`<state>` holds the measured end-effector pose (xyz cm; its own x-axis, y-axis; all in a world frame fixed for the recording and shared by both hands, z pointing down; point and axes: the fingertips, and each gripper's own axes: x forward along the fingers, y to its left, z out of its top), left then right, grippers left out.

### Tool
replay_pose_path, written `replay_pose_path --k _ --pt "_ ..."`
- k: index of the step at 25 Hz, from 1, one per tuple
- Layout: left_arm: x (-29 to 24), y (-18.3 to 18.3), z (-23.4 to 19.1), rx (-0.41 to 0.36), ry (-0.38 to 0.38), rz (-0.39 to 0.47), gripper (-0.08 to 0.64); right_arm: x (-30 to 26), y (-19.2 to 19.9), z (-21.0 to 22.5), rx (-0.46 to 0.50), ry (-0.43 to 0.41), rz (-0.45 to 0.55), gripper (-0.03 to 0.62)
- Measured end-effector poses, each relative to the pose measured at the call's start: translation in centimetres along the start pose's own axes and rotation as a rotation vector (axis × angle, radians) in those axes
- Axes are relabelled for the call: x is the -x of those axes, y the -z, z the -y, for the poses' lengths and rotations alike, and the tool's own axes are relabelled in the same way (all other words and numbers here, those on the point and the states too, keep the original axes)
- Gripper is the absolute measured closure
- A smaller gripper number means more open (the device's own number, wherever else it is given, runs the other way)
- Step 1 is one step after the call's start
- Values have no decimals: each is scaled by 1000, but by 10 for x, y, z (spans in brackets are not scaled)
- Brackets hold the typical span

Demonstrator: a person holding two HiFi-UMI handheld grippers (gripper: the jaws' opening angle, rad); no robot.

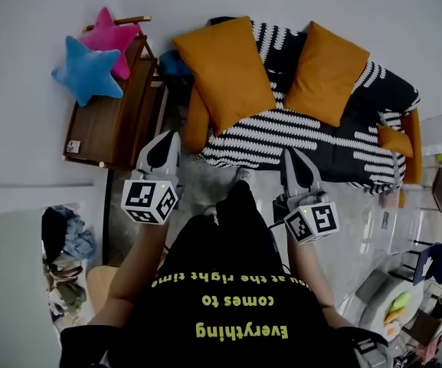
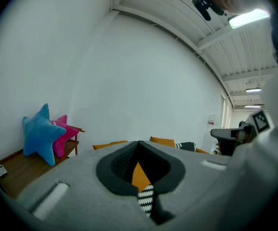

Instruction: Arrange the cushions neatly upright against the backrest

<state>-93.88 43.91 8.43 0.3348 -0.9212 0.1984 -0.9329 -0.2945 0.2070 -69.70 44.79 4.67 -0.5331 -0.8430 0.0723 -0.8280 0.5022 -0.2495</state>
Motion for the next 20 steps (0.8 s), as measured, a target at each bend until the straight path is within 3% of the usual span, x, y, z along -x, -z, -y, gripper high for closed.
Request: replay_pose_path --k 8,20 --pt "-85 -32 -8 1 -78 28 560 -80 -38 62 28 -98 -5 580" --pt "-193 -51 19 1 -134 27 560 -137 -68 181 21 -126 -30 580"
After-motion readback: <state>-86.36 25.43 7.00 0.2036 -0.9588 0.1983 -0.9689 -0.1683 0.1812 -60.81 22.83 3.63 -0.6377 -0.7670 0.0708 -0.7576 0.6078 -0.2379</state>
